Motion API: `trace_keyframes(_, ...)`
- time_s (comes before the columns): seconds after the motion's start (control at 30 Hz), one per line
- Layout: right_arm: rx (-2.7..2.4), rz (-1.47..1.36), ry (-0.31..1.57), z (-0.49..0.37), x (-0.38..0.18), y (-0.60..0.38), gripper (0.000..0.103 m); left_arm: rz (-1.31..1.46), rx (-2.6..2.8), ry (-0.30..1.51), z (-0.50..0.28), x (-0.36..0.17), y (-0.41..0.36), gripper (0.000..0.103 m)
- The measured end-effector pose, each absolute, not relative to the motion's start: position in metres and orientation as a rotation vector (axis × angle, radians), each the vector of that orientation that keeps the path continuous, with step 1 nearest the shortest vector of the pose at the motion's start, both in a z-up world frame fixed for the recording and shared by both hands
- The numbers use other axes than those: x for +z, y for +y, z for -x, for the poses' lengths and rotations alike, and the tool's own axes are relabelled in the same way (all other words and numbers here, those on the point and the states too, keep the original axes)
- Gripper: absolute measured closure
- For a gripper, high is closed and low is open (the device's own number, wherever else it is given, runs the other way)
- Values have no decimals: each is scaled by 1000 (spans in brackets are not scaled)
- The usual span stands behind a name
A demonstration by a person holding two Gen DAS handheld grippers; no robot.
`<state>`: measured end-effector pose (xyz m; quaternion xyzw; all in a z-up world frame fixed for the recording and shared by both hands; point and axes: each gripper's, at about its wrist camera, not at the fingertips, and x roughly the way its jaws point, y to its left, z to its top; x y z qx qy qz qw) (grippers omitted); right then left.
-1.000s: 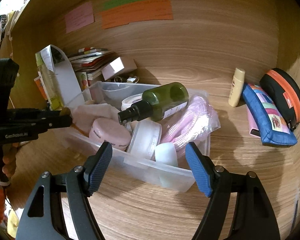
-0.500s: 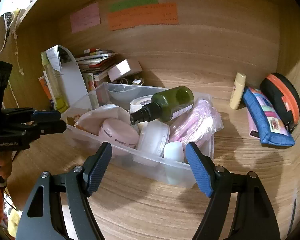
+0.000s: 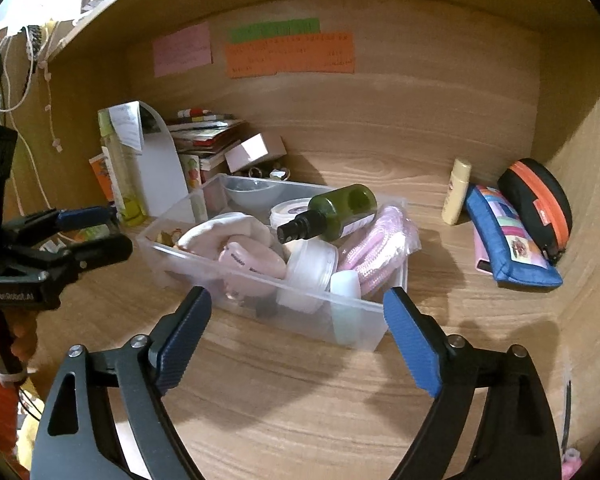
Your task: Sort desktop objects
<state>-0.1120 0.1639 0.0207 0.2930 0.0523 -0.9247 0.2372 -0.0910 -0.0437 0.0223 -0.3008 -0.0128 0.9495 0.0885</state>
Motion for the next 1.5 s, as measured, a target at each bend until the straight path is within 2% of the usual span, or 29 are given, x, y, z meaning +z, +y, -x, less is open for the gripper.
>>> trace_keyframes(0.23,-2572,-725,116,82,31,171,2,901,2876,-53,74,17,-34,6)
trace_keyframes(0.47,-2601,-676,168,59,30,171,2,830,2958,-64,50,14,-27,2)
trace_keyframes(1.5,-2659,-680,170,41,11,175,1,830,2997,-85,41,-4,-24,1)
